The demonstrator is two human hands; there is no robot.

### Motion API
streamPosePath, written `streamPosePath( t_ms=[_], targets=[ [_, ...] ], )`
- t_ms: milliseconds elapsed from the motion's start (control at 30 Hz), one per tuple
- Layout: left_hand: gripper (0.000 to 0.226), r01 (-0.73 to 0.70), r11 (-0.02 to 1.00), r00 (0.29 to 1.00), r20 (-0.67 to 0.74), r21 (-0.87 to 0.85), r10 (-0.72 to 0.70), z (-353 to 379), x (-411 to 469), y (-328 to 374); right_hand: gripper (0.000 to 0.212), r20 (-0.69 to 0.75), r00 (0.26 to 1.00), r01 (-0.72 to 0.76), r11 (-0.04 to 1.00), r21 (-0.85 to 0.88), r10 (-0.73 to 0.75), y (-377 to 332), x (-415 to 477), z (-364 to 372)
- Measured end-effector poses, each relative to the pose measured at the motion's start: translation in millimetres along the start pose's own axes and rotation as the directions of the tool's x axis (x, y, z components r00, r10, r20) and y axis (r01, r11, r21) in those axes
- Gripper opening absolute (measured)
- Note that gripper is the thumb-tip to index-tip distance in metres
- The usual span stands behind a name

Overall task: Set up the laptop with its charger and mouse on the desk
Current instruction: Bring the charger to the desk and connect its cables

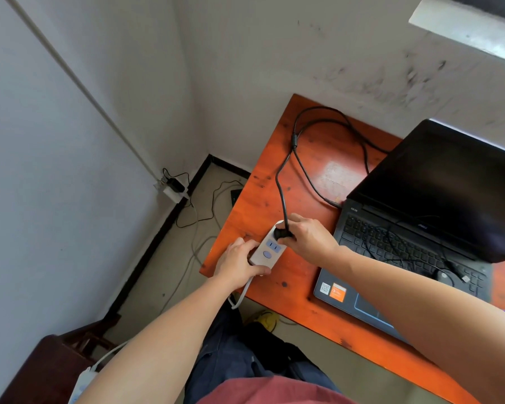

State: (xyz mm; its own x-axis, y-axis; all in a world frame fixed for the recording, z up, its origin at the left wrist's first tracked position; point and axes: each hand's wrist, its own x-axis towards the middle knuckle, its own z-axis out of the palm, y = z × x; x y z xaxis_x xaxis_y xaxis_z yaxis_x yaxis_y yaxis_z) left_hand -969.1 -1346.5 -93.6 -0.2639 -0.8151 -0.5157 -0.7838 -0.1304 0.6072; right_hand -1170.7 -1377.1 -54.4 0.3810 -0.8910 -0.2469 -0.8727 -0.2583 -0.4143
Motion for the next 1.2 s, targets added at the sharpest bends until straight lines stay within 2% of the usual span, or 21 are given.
streamPosePath(
  t_ms=[233,433,600,767,900,1033,1200],
  targets=[
    [0.069,0.009,1.0,1.0,0.001,0.03,-0.009,0,-1,1,0.024,-0.065,0.998,-0.008,0.999,-0.04,0.006,1,-4,10],
    [0.062,-0.063,0.967,0.997,0.053,0.249,0.051,0,-6,5,0.025,-0.087,0.996,-0.033,0.999,-0.039,0.029,0,-6,18],
    [0.069,-0.11,0.875,0.991,0.117,0.471,0.061,-2,-10,14,0.029,-0.091,0.984,-0.161,0.983,-0.094,0.152,-12,-10,18],
    [0.06,-0.138,0.826,0.98,0.198,0.547,0.033,-11,-11,22,0.029,-0.073,0.946,-0.32,0.945,-0.072,0.315,-24,-9,19],
    [0.044,-0.248,0.668,0.959,0.278,0.702,0.064,-32,-24,20,0.037,-0.021,0.923,-0.385,0.922,-0.051,0.384,-31,-10,14],
    [0.034,-0.368,0.536,0.928,0.336,0.76,0.161,-47,-32,26,0.048,-0.041,0.862,-0.507,0.862,-0.02,0.506,-16,-45,3],
    [0.022,-0.534,0.485,0.845,0.415,0.692,0.337,-46,-27,63,0.039,-0.101,0.718,-0.69,0.723,0.018,0.688,21,-127,-16]
  ],
)
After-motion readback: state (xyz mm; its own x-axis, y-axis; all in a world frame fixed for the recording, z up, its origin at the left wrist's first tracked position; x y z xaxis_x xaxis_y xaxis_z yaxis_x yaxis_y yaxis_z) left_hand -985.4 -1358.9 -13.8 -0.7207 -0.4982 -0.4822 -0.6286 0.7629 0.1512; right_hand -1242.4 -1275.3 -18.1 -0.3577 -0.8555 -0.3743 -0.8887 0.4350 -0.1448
